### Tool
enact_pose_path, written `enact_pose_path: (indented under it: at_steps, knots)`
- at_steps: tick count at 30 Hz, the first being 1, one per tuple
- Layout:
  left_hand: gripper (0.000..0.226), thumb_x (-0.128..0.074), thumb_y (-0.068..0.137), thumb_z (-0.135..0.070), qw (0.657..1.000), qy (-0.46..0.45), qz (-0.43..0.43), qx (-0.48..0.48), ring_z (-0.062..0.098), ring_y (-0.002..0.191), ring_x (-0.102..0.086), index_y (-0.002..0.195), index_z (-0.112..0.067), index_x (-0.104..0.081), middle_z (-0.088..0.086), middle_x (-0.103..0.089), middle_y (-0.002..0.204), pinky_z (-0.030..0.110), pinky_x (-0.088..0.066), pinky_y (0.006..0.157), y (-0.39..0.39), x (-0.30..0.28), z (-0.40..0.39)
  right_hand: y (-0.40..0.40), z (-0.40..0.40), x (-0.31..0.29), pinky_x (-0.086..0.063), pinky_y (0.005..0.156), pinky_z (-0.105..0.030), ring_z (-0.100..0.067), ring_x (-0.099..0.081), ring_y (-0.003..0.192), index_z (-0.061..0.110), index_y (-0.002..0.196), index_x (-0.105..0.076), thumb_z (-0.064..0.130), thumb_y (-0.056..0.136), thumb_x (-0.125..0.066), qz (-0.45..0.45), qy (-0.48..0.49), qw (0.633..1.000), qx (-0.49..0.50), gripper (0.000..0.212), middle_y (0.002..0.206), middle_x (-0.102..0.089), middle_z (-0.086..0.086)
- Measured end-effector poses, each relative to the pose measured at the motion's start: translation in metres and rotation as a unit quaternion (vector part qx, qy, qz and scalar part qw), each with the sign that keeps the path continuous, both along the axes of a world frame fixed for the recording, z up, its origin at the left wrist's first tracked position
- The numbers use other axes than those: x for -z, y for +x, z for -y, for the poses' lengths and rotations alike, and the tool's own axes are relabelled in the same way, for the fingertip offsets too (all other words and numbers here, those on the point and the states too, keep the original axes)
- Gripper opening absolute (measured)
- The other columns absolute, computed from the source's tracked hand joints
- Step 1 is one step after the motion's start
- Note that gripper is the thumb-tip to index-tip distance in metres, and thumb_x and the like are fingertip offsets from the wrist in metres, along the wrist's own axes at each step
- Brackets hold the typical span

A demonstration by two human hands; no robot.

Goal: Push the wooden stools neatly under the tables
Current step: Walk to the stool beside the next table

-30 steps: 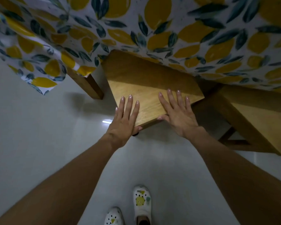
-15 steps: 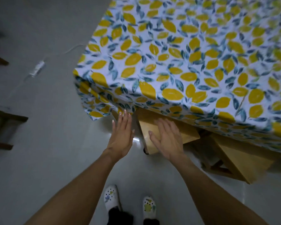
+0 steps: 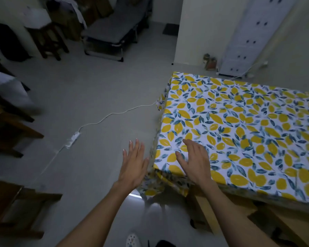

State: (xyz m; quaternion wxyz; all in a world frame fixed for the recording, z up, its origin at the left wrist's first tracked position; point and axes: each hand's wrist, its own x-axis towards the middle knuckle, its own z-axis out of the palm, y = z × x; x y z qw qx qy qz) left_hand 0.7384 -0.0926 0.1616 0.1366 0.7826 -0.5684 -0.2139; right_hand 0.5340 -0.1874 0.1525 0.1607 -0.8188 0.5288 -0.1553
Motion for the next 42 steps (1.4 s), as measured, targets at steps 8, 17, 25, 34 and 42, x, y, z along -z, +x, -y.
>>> enact_pose_path:
  at_steps: [8,17,25,34,42]
  knots:
    - [0.057,-0.028,0.100,-0.039,0.998,0.010,-0.061,0.011,0.025,0.147,0.011,0.150,-0.016,-0.013,0.006,0.000,0.161,0.042,0.007,0.118,0.130,-0.025,0.104,0.117,0.072,-0.027,-0.036,0.105,-0.043,-0.028,-0.048,0.124,0.015,0.134,-0.051,0.057,0.090,-0.033,0.016,-0.019,0.998,0.061,0.063,0.132,-0.056,-0.006]
    - [0.058,-0.030,0.099,-0.040,0.997,-0.014,-0.078,0.003,0.022,0.147,0.010,0.150,-0.018,-0.015,0.003,-0.002,0.161,0.042,0.005,0.119,0.267,-0.045,0.264,0.259,0.235,-0.035,-0.033,0.107,-0.039,-0.026,-0.045,0.123,0.016,0.132,-0.049,0.064,0.086,-0.025,0.021,0.005,0.997,0.076,0.071,0.131,-0.055,-0.005]
    - [0.057,-0.032,0.099,-0.039,0.996,-0.005,-0.089,0.023,0.024,0.148,0.008,0.149,-0.017,-0.017,0.004,-0.006,0.160,0.042,0.005,0.119,0.368,-0.045,0.431,0.350,0.398,-0.041,-0.036,0.103,-0.040,-0.028,-0.049,0.118,0.016,0.131,-0.051,0.060,0.087,-0.033,0.015,-0.002,0.995,0.101,0.065,0.125,-0.059,-0.005]
    - [0.056,-0.032,0.100,-0.038,0.987,0.002,-0.091,0.135,0.024,0.148,0.004,0.149,-0.016,-0.018,0.004,-0.007,0.160,0.042,0.004,0.120,0.432,-0.040,0.678,0.404,0.589,-0.039,-0.030,0.109,-0.038,-0.026,-0.043,0.127,0.016,0.136,-0.045,0.063,0.086,-0.025,0.006,0.004,0.980,0.199,0.072,0.135,-0.053,-0.006]
    - [0.054,-0.033,0.100,-0.036,0.961,0.033,-0.108,0.254,0.023,0.148,-0.003,0.149,-0.017,-0.020,0.004,-0.013,0.159,0.041,0.002,0.120,0.396,-0.032,0.880,0.385,0.734,-0.038,-0.026,0.111,-0.039,-0.024,-0.039,0.132,0.018,0.140,-0.041,0.060,0.091,-0.031,0.029,0.024,0.947,0.320,0.065,0.142,-0.047,-0.004]
